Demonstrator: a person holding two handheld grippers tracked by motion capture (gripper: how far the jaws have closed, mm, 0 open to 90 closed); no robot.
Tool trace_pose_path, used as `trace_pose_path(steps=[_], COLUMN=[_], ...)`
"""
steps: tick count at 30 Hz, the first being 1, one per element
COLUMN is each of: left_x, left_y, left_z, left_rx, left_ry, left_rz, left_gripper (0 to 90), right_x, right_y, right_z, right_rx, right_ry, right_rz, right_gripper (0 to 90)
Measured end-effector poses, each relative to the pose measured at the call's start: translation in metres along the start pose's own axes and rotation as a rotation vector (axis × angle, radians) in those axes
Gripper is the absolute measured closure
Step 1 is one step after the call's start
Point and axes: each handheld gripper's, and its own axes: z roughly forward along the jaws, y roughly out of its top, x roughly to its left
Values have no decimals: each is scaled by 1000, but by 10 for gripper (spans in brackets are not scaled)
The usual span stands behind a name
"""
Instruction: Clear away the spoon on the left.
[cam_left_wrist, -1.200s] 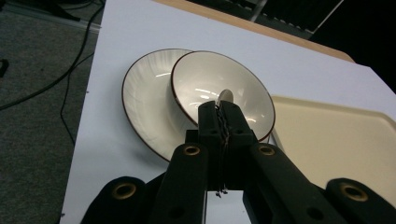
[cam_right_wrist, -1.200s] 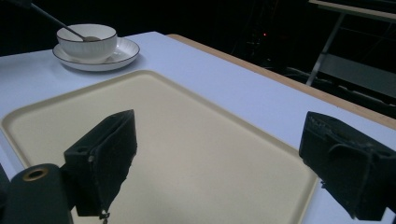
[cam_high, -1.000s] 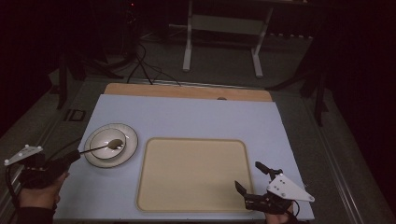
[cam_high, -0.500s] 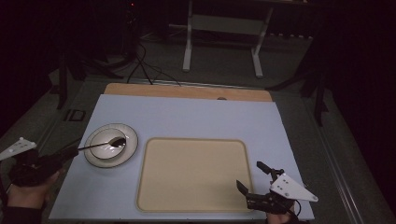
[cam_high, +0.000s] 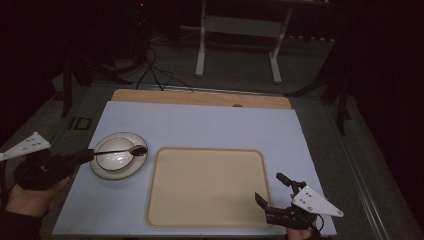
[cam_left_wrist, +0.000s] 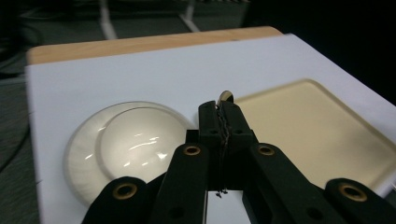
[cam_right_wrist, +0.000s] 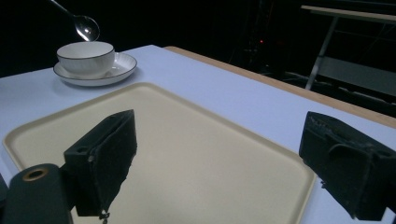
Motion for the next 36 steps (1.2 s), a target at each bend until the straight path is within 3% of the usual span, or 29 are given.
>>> trace_pose_path(steps=[3, 10, 16, 29, 36], left_x=[-7, -18, -36, -60, -76], left_y=[7, 19, 28, 41, 40], left_z=[12, 29, 45, 60, 72], left_rx=[48, 77, 130, 253, 314], left_ry=[-42, -104, -186, -270, -285], left_rz=[34, 81, 158, 252, 312], left_gripper=[896, 895, 895, 894, 893], right_x=[1, 2, 2, 2, 3], right_y=[0, 0, 1, 1, 1], right_z=[0, 1, 2, 2, 2], right_rx=[6, 13, 17, 21, 25], right_ry=[-6, -11, -12, -11, -13], right_rz=[-7, -13, -14, -18, -18], right_gripper=[114, 115, 114, 115, 115])
